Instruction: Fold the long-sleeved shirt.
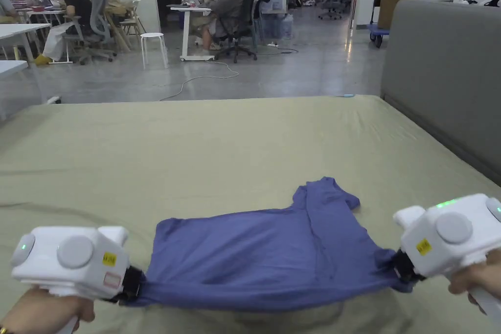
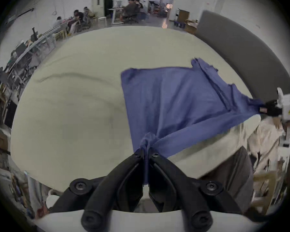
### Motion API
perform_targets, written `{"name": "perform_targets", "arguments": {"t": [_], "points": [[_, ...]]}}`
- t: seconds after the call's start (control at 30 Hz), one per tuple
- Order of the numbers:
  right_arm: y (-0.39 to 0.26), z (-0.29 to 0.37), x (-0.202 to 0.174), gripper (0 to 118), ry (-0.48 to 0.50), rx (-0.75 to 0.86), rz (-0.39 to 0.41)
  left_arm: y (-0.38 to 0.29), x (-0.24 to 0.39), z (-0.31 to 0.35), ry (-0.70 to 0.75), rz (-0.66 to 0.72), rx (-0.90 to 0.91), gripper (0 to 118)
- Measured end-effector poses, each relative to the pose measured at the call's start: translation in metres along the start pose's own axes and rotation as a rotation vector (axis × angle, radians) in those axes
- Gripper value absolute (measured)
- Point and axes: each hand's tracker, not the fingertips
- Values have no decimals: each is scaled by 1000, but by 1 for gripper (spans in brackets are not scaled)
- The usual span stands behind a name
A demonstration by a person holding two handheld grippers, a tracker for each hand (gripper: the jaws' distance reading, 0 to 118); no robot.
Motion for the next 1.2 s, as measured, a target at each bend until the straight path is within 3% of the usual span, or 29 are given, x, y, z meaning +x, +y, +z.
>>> {"name": "perform_targets", "arguments": {"t": [0.13,0.33,0.4,0.43,0.47,0.5,0.53,0.57,0.6,0.73,0.77,0.8,0.83,0.87,1.03,1.2], "points": [[-52,-7,-2,0,69,-108,15,-40,-5,1,-46,-24,-42,0],[-85,-18,-4,0,88,-178,0,-64,-6,-11,-78,-38,-106,0],[-85,-19,-2,1,87,-174,-7,-64,-4,-13,-76,-34,-104,9],[-84,-16,-1,11,84,-166,-14,-62,-5,-13,-84,-24,-98,31],[-83,-11,0,47,85,-130,-29,-61,-6,-10,-92,-19,-83,78],[-81,-6,3,84,92,-98,-50,-63,-1,-6,-92,-28,-70,111],[-78,-1,7,108,103,-81,-76,-61,-1,-4,-89,-46,-58,118],[-74,4,8,113,97,-68,-87,-58,1,-2,-78,-64,-41,113],[-71,9,8,113,87,-33,-99,-55,-1,3,-64,-82,34,113],[-45,19,11,110,30,12,-138,-37,13,15,-9,-61,25,110],[-39,19,10,92,3,29,-140,-27,14,15,8,-70,68,94],[-34,18,8,54,-1,46,-125,-21,16,15,11,-88,104,62],[-29,12,5,3,2,40,-126,-16,17,11,21,-98,112,13],[-22,11,6,0,10,69,-124,-11,19,6,26,-88,120,0],[26,-5,8,0,55,59,-103,31,16,-11,-24,-61,133,0],[123,-34,22,0,48,89,-92,90,14,-46,-23,-63,142,0]]}}
